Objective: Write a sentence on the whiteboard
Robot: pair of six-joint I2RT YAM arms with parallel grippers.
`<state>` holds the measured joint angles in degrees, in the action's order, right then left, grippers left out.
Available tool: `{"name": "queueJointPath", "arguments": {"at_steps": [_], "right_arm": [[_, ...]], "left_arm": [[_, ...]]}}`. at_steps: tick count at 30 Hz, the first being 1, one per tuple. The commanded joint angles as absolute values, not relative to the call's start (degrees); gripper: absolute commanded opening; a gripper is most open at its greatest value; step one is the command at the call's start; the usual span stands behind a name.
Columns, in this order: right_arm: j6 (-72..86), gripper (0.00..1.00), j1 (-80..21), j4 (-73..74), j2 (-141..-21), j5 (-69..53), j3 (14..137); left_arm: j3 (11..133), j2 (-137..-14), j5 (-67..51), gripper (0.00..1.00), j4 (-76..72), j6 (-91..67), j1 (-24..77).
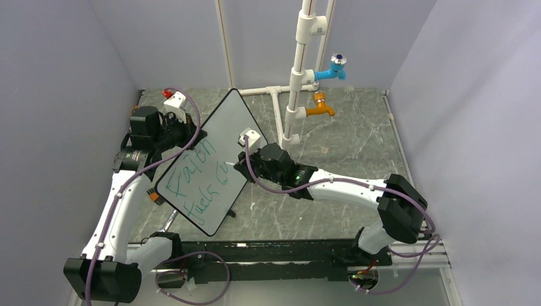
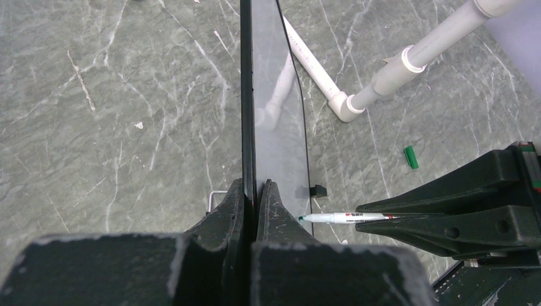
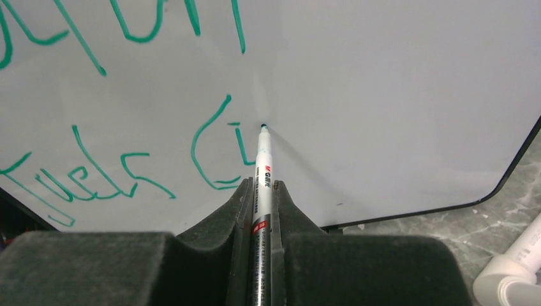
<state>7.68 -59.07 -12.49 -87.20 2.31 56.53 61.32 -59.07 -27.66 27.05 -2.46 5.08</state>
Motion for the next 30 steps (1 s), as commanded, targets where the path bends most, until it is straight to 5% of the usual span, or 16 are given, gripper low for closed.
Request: {"name": "queueJointPath", "arguments": {"at_steps": [1, 30], "right_arm": [[7.02, 0.00, -58.96, -14.15, -88.38, 2.63, 60.11], [11.82, 0.00, -59.92, -18.13, -87.72, -4.31, 53.96]], "left_arm": [[59.63, -59.67, -23.60, 0.00, 33.23, 4.92, 5.54], [59.59, -59.35, -23.49, 0.00, 33.22, 4.92, 5.55]]}}
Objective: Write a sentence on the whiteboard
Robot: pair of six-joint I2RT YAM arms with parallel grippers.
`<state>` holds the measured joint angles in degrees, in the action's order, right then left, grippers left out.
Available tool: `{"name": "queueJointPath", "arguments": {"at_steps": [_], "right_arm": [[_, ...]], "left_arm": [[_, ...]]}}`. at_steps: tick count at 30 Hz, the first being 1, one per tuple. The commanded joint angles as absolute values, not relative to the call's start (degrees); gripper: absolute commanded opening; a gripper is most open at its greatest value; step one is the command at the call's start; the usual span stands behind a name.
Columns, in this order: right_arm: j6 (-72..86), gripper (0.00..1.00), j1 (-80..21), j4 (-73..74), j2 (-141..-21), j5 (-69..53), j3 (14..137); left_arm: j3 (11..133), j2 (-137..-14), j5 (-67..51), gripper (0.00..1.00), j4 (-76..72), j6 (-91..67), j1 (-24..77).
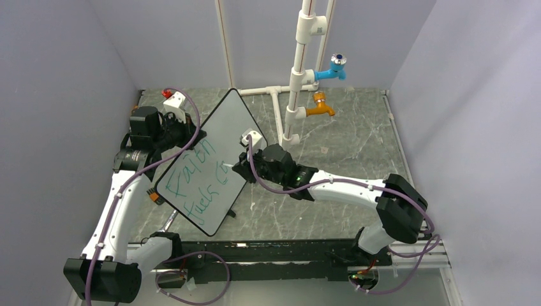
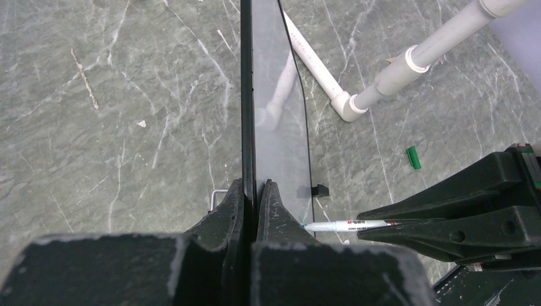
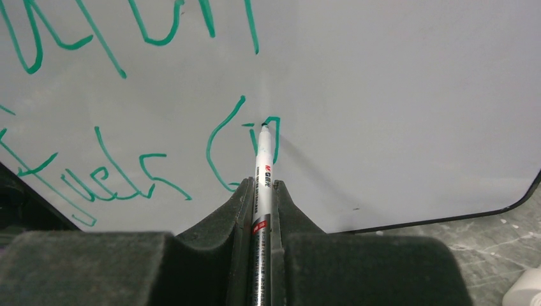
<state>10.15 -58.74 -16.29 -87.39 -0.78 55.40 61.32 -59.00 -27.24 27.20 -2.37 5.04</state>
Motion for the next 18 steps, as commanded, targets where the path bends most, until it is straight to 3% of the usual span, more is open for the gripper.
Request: {"name": "queueJointPath", "arguments": {"at_steps": [1, 18], "right_arm": [[11.93, 0.00, -59.88, -18.39, -87.50, -4.37, 53.70], [8.47, 0.00, -59.94, -15.28, -83.80, -0.13, 54.70]], "left_arm": [[59.59, -59.33, -23.47, 0.00, 33.22, 4.93, 5.54], [59.43, -59.15, -23.12, 0.00, 33.22, 4.92, 5.54]]}}
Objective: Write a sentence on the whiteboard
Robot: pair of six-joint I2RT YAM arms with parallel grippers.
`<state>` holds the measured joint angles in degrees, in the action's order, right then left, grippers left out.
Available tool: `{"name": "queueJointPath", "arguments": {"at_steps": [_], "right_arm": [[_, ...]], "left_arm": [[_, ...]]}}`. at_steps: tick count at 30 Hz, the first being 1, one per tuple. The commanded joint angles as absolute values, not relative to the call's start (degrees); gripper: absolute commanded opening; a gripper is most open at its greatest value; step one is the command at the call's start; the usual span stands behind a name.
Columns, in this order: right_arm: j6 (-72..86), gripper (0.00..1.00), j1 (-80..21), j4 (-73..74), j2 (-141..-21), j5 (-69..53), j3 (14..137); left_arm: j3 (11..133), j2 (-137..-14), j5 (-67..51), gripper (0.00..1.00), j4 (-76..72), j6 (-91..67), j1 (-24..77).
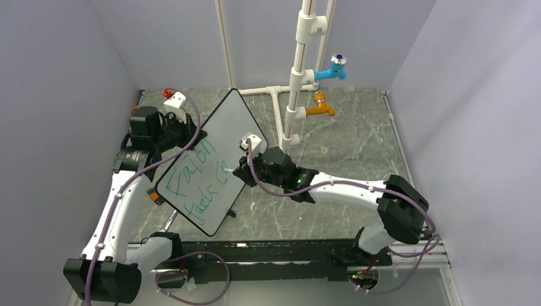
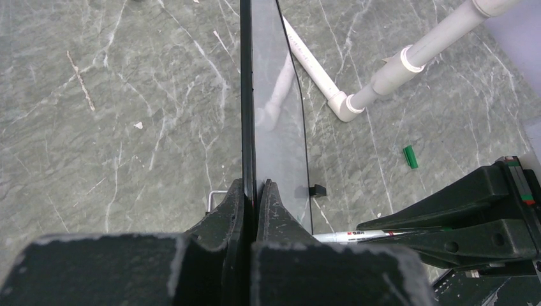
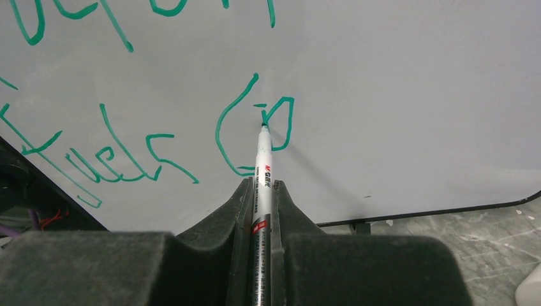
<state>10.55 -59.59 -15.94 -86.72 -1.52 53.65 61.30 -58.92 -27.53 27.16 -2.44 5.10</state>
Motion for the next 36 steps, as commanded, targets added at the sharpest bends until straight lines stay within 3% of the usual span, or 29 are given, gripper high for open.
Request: {"name": "queueJointPath", "arguments": {"at_steps": [1, 36], "right_arm": [[7.89, 0.00, -59.94, -14.81, -83.57, -0.09, 54.77], [6.50, 0.00, -55.80, -20.76, -87.11, -3.32, 57.10]], "left_arm": [[59.45, -59.15, -23.06, 0.00, 33.21, 4.92, 5.54], [59.60, -59.59, -22.87, 0.00, 33.42, 5.10, 5.53]]}}
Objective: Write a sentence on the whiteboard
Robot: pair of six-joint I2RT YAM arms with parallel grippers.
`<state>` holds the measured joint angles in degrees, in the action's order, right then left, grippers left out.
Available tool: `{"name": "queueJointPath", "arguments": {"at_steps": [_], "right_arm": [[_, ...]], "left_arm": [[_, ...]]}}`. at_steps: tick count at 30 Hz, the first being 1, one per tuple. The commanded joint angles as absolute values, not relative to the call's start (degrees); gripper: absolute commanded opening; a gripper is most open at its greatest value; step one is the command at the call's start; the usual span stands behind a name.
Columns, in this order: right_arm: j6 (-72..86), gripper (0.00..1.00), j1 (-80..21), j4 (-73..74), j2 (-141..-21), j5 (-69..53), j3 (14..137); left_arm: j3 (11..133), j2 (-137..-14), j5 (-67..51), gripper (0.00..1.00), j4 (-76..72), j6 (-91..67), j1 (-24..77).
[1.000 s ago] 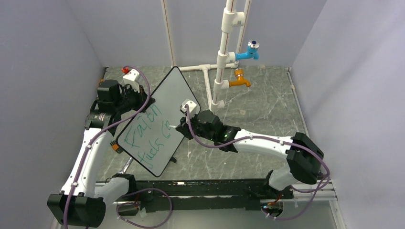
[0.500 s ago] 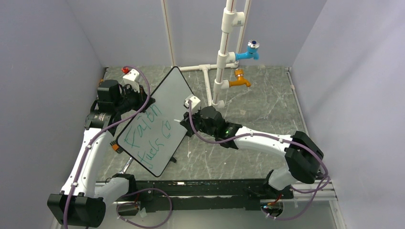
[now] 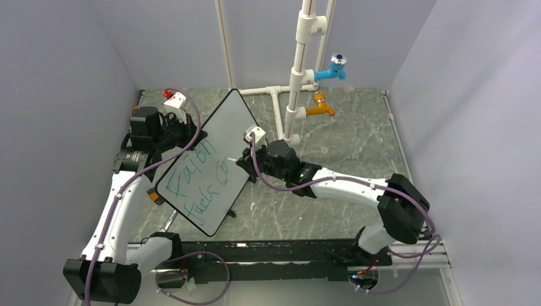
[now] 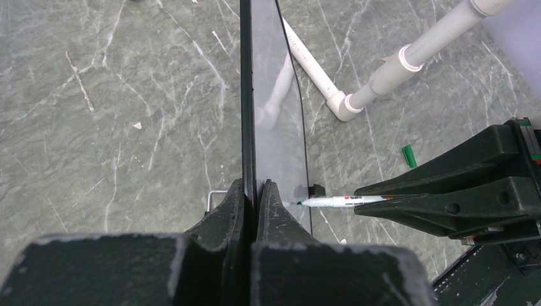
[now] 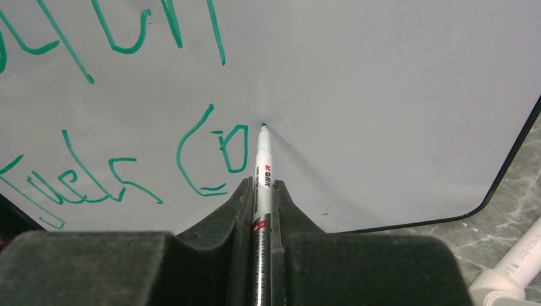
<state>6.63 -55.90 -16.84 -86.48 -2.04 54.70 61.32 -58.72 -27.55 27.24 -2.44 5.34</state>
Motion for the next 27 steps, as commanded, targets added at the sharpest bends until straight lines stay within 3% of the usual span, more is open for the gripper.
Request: {"name": "queueJointPath", "arguments": {"at_steps": [1, 18, 27], "right_arm": [[6.50, 0.00, -55.78, -20.68, -87.46, -3.41, 57.20], [8.25, 0.00, -55.76, -21.75, -85.64, -2.35, 49.35], [6.36, 0.00, -55.85, -19.31, -86.03, 1.58, 52.52]], "left_arm": [[59.65, -59.59, -22.75, 0.00, 33.40, 5.14, 5.54], [59.58, -59.41, -22.94, 0.00, 33.33, 5.10, 5.54], [59.49, -59.16, -22.94, 0.00, 33.23, 5.02, 5.54]]}}
